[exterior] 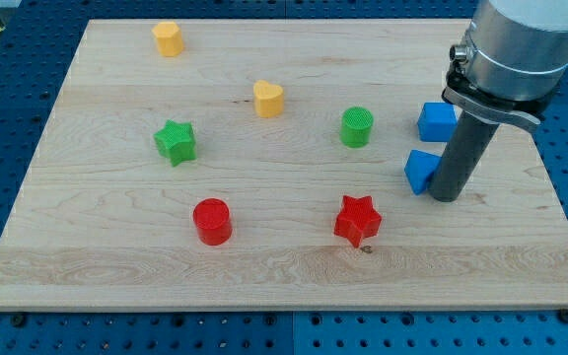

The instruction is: Move the blue triangle to the top center of the board

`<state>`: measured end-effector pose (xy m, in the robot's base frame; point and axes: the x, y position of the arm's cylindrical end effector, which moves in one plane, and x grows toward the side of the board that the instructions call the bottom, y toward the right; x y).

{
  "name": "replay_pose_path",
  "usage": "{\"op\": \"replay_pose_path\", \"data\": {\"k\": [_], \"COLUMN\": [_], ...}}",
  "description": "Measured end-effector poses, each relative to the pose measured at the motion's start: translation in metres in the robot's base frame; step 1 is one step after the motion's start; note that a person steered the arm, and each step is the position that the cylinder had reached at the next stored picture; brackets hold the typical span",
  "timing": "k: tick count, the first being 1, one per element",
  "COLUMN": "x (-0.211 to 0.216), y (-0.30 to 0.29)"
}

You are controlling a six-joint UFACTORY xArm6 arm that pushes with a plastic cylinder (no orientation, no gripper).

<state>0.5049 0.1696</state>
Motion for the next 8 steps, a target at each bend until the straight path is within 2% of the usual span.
{"op": "replay_pose_path", "data": {"k": [3,5,8], "x": [-0.021,-0.055,-0.071], "y": [-0.023,-0.023,-0.029]}}
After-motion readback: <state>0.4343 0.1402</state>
